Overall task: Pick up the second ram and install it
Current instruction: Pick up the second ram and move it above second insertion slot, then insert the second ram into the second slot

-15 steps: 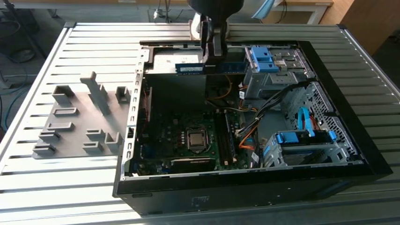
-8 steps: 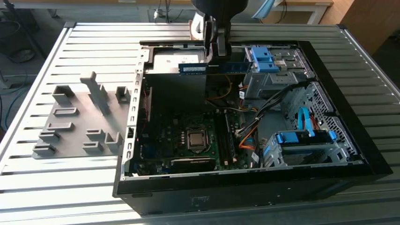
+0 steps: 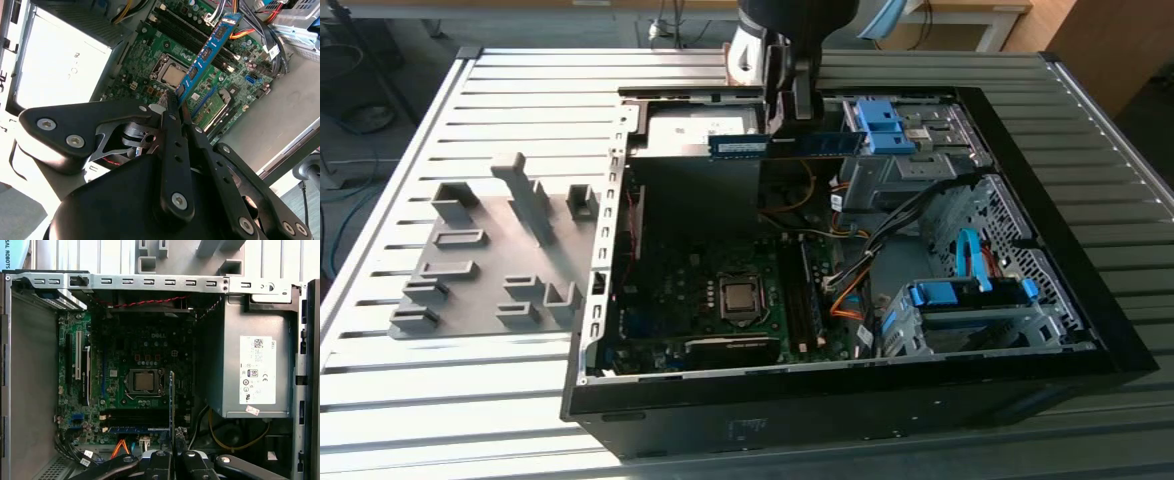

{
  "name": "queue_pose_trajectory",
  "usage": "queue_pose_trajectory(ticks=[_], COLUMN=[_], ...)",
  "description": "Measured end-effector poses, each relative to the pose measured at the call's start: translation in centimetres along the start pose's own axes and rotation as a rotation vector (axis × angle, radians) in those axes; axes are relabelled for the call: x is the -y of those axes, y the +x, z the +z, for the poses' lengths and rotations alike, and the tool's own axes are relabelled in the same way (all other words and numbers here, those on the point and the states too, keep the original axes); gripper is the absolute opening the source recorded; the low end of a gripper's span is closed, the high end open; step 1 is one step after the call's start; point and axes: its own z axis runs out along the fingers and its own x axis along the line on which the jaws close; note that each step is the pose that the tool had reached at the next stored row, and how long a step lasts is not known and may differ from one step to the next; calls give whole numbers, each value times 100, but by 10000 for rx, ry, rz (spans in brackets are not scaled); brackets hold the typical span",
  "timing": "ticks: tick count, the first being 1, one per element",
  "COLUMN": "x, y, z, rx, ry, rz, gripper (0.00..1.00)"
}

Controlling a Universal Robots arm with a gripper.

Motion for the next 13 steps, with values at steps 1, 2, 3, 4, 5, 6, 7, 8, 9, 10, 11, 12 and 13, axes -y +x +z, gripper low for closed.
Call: queue_pose_trajectory(ticks=[1, 2, 3, 4, 5, 6, 7, 8, 9, 10, 11, 12, 13], x=[6, 9, 9, 11, 12, 12, 12, 12, 12, 12, 13, 13, 13], y=[0, 0, 0, 0, 0, 0, 0, 0, 0, 0, 0, 0, 0], z=[0, 0, 0, 0, 0, 0, 0, 0, 0, 0, 0, 0, 0], rx=[0, 0, 0, 0, 0, 0, 0, 0, 0, 0, 0, -1, 0], ry=[0, -1, -1, -1, -1, -1, -1, 0, 0, -1, -1, -1, -1], rz=[1, 1, 1, 0, 0, 0, 1, 1, 1, 1, 0, 1, 1], gripper=[14, 14, 14, 14, 14, 14, 14, 14, 14, 14, 14, 14, 14])
